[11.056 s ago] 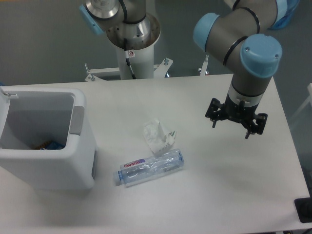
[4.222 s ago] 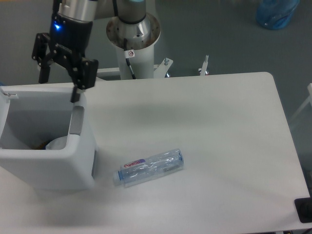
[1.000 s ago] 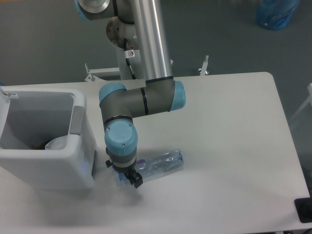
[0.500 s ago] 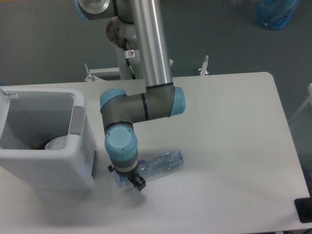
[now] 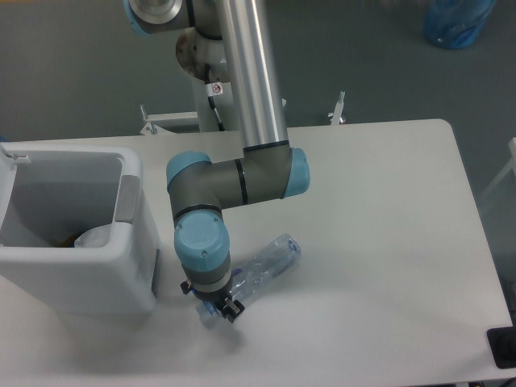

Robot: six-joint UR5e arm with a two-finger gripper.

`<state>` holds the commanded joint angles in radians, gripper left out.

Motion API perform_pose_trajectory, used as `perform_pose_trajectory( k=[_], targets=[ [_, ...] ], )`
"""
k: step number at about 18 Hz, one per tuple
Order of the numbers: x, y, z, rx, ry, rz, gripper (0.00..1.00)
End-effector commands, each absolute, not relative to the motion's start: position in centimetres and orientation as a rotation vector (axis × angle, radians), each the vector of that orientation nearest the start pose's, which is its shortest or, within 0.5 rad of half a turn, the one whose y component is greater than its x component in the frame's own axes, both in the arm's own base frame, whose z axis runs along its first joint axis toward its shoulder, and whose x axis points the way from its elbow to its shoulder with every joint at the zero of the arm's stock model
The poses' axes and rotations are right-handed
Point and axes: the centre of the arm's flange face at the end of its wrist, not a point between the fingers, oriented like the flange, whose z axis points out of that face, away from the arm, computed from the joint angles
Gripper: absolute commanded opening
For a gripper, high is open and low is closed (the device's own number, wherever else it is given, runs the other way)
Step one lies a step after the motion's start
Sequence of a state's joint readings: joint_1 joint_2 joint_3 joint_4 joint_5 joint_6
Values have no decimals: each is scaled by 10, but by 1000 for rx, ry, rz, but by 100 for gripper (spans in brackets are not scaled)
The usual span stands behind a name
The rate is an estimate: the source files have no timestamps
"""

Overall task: Place the trash in the trash can
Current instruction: 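Close the gripper around the bottle's labeled middle and lift it, then carry the bottle over the trash bin and lower it inside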

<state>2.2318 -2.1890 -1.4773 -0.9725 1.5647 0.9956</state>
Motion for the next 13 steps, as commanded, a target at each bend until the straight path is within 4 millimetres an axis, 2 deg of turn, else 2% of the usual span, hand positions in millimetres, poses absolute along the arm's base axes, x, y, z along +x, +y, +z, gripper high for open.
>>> perform_pose_trajectory(
  k=[4,7,11,13],
  targets=[
    [-354,635,264,-2970,386,136,48],
    [-376,640,295,-2869,258,89,49],
    [-386,634,341,-2734,138,14,51],
    [-390,626,369,-2667,90,-13,57]
  ],
)
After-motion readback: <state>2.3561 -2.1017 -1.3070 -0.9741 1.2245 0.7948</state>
